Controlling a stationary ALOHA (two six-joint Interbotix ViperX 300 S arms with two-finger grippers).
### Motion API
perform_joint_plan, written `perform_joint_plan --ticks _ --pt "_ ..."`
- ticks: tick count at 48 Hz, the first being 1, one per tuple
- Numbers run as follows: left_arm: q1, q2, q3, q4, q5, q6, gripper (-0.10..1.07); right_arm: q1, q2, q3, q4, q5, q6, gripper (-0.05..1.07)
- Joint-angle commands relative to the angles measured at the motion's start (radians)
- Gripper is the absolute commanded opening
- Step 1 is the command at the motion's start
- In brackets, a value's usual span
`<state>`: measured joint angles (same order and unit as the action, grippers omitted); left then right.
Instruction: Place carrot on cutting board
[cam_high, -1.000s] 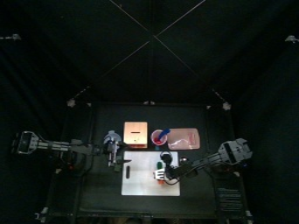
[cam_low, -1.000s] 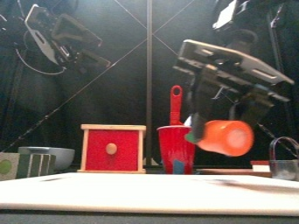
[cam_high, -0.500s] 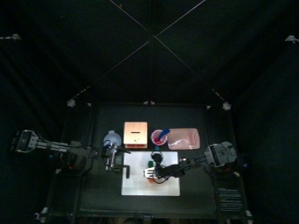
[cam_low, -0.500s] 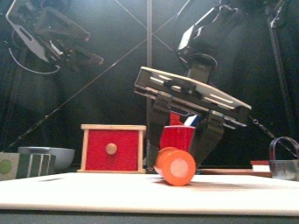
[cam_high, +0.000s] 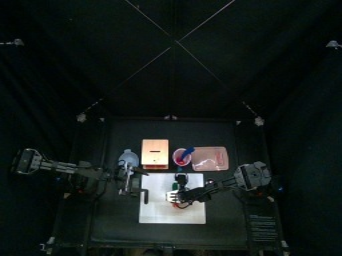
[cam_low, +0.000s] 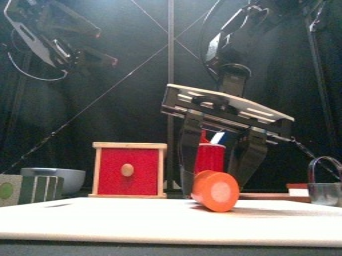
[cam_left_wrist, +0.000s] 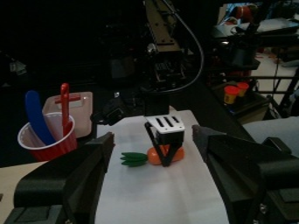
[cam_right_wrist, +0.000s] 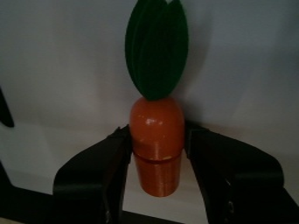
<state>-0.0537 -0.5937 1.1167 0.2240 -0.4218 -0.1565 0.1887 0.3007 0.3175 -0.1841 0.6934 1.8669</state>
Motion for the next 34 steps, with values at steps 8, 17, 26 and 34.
perform_joint_plan --ticks 8,17,26,34 --pt "-0.002 -0.002 -0.009 0.000 -0.021 0.002 1.03 -0.005 0.018 -0.044 0.040 0.101 -0.044 0.93" --pt "-0.002 -0.002 -0.009 0.000 -0.021 0.002 1.03 -0.011 0.037 -0.074 0.072 0.101 -0.098 0.99" --pt "-0.003 -0.002 -0.006 -0.002 -0.023 0.000 1.03 -0.012 0.037 -0.077 0.071 0.118 -0.100 0.99" --pt "-0.002 -0.002 -0.006 -0.002 -0.023 0.000 1.03 -0.012 0.037 -0.080 0.078 0.160 -0.100 0.99"
